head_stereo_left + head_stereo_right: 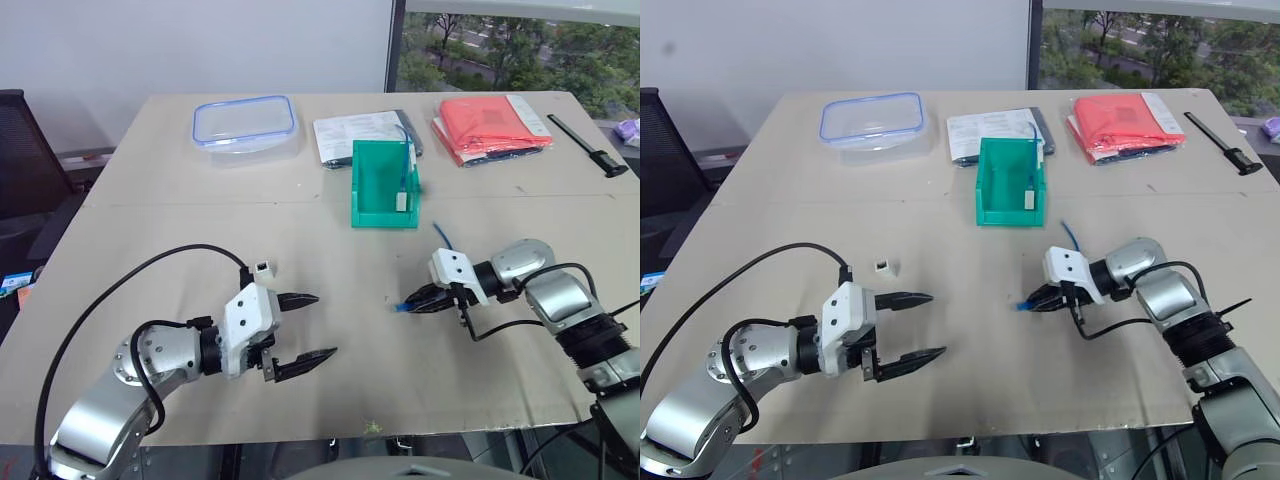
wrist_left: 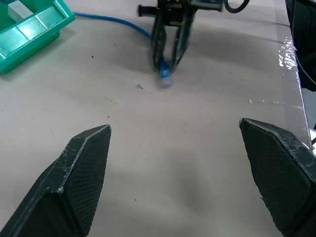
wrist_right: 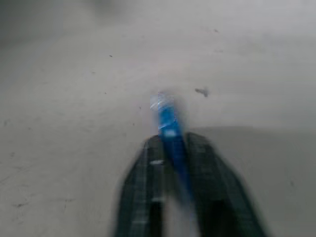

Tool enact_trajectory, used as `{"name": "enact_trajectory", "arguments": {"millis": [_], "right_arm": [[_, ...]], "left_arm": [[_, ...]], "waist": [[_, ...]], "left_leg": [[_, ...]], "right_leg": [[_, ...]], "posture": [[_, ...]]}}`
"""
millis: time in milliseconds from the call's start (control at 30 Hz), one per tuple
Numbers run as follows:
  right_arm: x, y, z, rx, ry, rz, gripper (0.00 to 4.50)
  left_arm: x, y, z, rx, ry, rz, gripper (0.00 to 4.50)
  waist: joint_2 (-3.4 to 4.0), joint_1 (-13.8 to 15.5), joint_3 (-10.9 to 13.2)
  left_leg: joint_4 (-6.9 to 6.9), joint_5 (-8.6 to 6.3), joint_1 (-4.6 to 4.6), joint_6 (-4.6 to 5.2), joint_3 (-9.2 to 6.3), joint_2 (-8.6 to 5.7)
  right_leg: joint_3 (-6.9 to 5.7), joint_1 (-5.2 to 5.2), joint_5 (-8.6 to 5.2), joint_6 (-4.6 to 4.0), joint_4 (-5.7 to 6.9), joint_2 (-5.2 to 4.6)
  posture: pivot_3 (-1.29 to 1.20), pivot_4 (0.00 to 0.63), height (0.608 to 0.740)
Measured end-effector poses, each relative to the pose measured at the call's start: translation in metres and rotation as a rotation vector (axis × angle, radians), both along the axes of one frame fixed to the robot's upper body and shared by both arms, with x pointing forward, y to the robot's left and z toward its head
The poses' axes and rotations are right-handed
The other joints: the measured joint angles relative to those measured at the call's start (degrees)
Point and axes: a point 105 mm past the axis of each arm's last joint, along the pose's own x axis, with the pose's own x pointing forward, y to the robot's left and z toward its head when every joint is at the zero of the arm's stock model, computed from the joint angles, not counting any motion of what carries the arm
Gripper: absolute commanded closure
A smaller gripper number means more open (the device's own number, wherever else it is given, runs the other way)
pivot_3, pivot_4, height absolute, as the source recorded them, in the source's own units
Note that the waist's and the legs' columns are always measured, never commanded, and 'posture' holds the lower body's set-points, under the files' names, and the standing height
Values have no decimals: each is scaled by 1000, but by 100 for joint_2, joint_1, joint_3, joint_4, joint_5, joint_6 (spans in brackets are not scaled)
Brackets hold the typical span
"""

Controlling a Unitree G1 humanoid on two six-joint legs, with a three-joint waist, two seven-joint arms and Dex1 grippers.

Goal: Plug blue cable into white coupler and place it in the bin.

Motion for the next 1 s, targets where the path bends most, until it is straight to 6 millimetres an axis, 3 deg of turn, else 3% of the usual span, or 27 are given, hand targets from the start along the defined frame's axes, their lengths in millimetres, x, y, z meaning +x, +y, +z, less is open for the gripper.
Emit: {"name": "enact_trajectory", "arguments": {"millis": [267,433,600,767,1000], "right_arm": [[25,43,11,73,-62,-38,4471],[33,51,11,81,-43,-68,2541],[38,49,23,157,-29,-140,86],[30,32,51,328,-45,-244,28],[-13,-5,30,435,45,-421,28]], "left_arm": [[8,-2,7,8,-14,-2,206],[29,-1,9,49,-21,25,206],[53,-6,4,119,-29,27,206],[74,-20,-5,162,-10,-32,206],[97,-32,-25,270,19,-118,206]], "waist": [[0,-1,0],[-1,35,1],[-3,5,2],[-4,30,2],[-9,7,3]], "left_leg": [[0,13,1,-23,-2,4],[2,18,-5,-30,-8,-4],[2,18,-4,-30,0,-5],[2,19,-8,-31,-11,-4],[2,10,-6,-16,-6,-7]], "right_leg": [[-2,-2,2,1,10,7],[-7,0,5,5,10,4],[-1,-2,6,7,11,6],[-15,-1,6,8,16,7],[-7,-2,5,10,16,13]], "posture": [[0,150,736],[0,150,736],[0,150,736],[0,150,736],[0,150,736]]}}
